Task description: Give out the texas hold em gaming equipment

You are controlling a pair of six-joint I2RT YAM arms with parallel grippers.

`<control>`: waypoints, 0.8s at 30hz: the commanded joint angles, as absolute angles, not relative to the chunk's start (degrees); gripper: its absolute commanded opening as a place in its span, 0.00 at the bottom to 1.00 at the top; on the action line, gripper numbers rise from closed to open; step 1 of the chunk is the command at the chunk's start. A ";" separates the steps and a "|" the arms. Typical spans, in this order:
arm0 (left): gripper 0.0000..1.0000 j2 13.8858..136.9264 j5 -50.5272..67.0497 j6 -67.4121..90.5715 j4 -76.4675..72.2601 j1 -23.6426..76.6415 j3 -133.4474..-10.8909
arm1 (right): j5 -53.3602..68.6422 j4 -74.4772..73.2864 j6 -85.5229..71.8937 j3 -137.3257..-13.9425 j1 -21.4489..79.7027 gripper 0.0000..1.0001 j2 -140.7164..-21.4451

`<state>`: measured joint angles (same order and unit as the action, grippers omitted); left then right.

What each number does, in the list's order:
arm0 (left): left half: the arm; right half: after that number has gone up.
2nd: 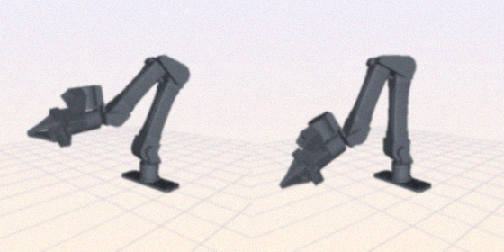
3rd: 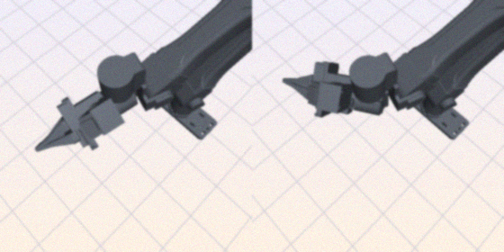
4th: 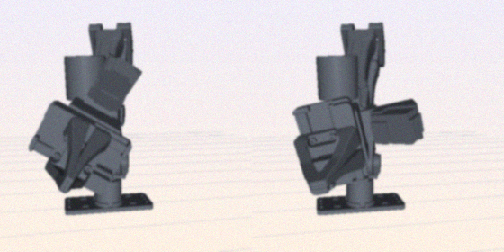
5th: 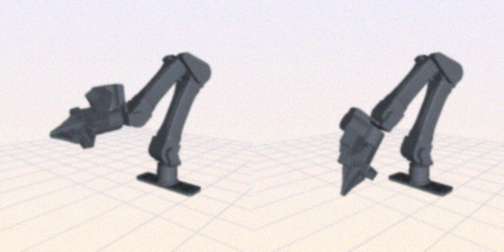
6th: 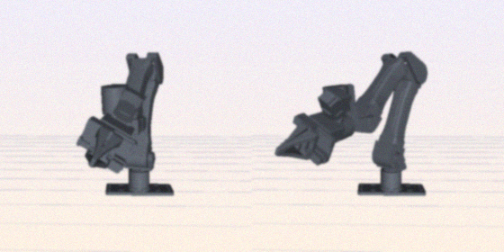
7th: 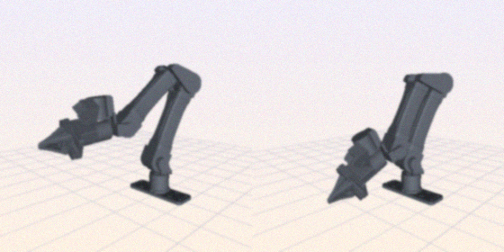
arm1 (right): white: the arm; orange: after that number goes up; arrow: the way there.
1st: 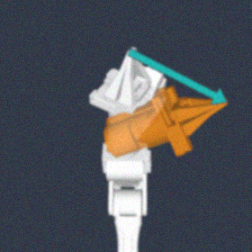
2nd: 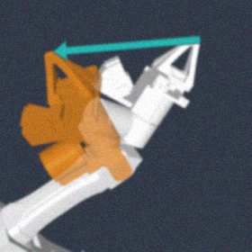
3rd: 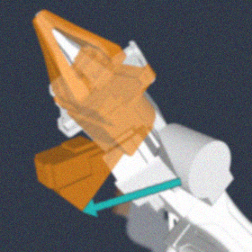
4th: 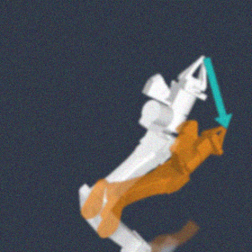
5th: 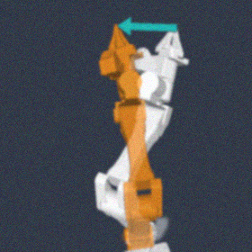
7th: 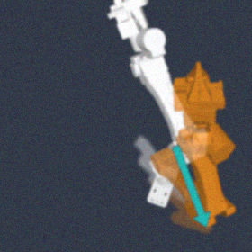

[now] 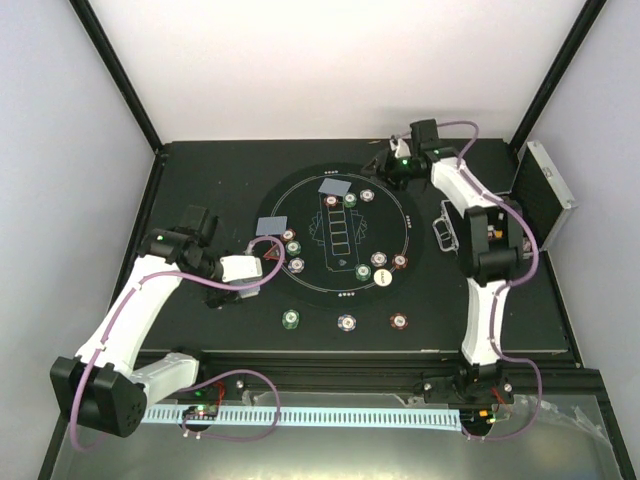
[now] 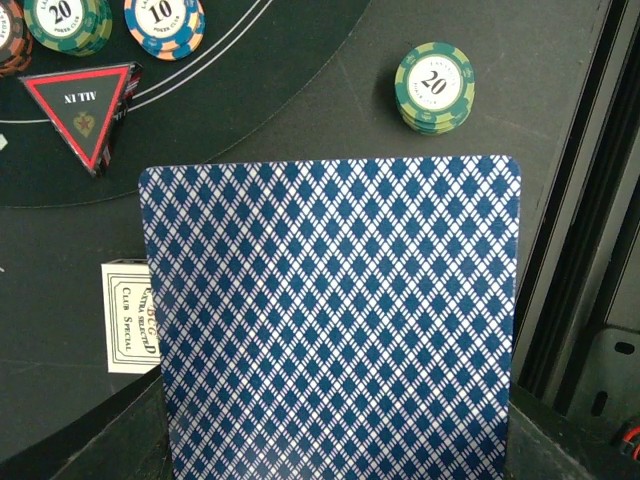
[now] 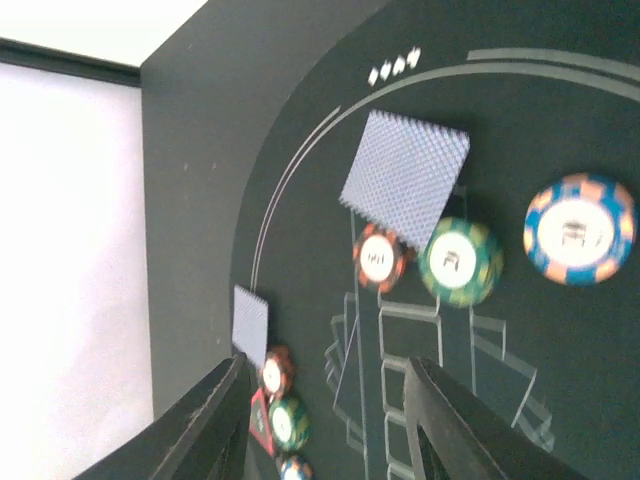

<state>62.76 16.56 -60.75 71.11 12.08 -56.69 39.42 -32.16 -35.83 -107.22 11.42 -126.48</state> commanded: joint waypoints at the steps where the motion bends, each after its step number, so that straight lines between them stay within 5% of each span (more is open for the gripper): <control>1: 0.02 62.51 17.09 -60.03 71.72 11.87 -59.25 | 41.28 -24.33 -36.33 -91.13 13.42 0.46 -114.50; 11: 0.02 62.25 18.36 -59.85 71.98 11.87 -58.90 | 43.83 5.15 -54.41 -54.10 33.63 0.55 -90.33; 24: 0.01 60.68 19.19 -60.46 73.23 11.95 -58.98 | 41.04 28.18 -72.15 -52.50 53.23 0.57 -96.52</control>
<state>62.33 17.23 -60.38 71.42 12.08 -57.04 42.15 19.97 -66.65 -50.35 50.72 -93.19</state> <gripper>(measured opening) 0.675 0.573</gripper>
